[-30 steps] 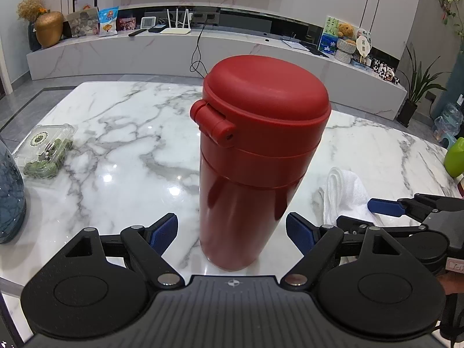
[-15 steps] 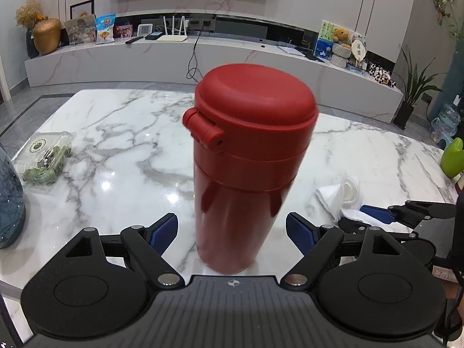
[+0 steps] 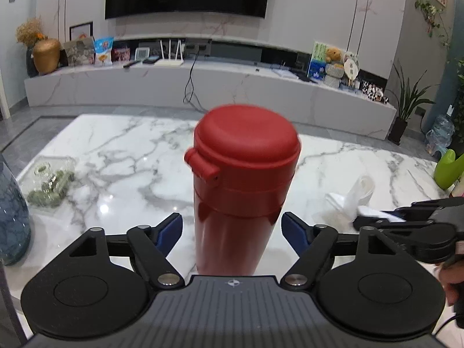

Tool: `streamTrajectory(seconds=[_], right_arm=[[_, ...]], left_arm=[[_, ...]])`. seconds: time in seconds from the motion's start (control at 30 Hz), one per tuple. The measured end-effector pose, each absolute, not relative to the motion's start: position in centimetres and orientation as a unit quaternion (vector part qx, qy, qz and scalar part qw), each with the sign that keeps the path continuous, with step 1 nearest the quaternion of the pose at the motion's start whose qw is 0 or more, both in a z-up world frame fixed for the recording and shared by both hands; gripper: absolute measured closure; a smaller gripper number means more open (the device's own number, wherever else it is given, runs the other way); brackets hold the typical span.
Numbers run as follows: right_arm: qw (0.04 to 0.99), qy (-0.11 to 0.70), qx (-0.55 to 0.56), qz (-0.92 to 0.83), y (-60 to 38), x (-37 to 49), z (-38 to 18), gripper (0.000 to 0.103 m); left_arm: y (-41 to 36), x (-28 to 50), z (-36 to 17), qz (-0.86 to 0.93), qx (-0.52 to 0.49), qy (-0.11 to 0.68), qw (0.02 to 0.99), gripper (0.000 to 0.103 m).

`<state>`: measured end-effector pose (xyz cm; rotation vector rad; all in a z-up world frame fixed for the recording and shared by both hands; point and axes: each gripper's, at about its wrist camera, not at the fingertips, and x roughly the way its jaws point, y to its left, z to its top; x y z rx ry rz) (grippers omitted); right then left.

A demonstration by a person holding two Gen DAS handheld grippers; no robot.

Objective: Clean container

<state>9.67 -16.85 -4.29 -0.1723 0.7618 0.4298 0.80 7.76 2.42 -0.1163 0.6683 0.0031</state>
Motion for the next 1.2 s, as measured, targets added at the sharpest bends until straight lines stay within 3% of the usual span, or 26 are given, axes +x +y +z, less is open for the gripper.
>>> streamTrajectory(seconds=[0.13,0.43,0.87,1.2], right_arm=[[0.906,0.333,-0.051,0.256,-16.6,8.4,0.1,0.081],[0.882,0.256,-0.082,0.386,-10.9,5.3,8.9,0.081],[0.848,0.285,-0.144,0.423,-4.8,6.6,8.0,0.080],[0.849,0.301,-0.104,0.422,-5.5,6.9,7.4,0.080]], left_arm=[[7.7,0.6,2.7,-0.007,-0.055,0.318,0.947,0.041],[7.1,0.8,2.3,-0.010,-0.029,0.299,0.954,0.041],[7.9,0.5,2.1,-0.017,-0.041,0.298,0.954,0.041],[7.8,0.8,2.1,-0.022,-0.031,0.263,0.964,0.039]])
